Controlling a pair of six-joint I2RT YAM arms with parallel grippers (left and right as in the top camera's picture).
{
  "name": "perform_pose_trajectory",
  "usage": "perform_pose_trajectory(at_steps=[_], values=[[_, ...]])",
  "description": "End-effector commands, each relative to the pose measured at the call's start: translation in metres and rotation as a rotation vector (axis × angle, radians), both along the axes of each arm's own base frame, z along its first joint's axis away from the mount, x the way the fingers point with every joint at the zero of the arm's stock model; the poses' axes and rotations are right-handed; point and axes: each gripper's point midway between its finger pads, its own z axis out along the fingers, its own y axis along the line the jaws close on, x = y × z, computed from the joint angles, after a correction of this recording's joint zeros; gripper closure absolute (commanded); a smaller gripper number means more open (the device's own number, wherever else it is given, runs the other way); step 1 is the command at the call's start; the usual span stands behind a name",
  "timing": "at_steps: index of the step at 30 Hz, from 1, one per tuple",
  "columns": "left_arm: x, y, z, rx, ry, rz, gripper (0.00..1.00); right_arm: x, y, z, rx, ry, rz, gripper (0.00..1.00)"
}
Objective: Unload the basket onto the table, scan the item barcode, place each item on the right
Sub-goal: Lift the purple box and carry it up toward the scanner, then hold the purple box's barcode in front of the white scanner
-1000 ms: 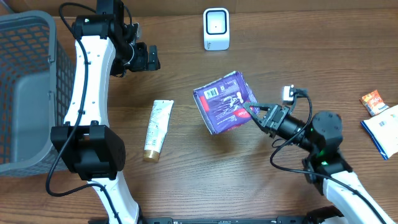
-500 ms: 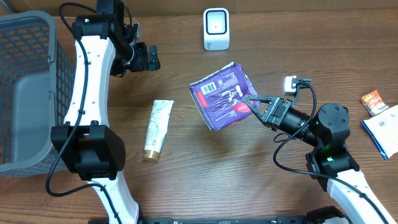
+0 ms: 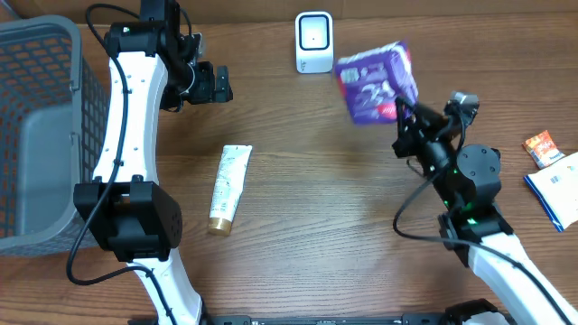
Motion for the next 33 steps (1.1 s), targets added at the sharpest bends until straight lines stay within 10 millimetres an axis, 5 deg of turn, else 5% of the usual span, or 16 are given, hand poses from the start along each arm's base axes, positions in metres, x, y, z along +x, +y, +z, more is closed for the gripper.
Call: perform_pose_trajectory(at_steps=[1, 5, 9, 15, 21, 33], values=[[0.002, 0.002, 0.011, 0.007, -0.033, -0.017, 0.0, 0.03, -0.016, 0.002, -0.237, -0.082, -0.13, 0.96], [0.002, 0.002, 0.011, 0.008, -0.033, -0.017, 0.0, 0.077, -0.019, -0.013, -0.496, -0.086, -0.196, 0.96], [0.002, 0.002, 0.011, 0.008, -0.033, -0.017, 0.0, 0.128, -0.005, 0.001, -0.68, -0.158, -0.2, 0.96], [0.002, 0.002, 0.011, 0.008, -0.033, -0.017, 0.0, 0.169, 0.031, 0.017, -0.905, -0.266, -0.159, 0.96], [0.002, 0.002, 0.011, 0.008, -0.033, -0.017, 0.0, 0.188, 0.07, -0.009, -1.185, -0.362, -0.106, 0.96], [0.002, 0.002, 0.011, 0.008, -0.033, -0.017, 0.0, 0.197, 0.102, -0.053, -1.582, -0.636, -0.19, 0.96]])
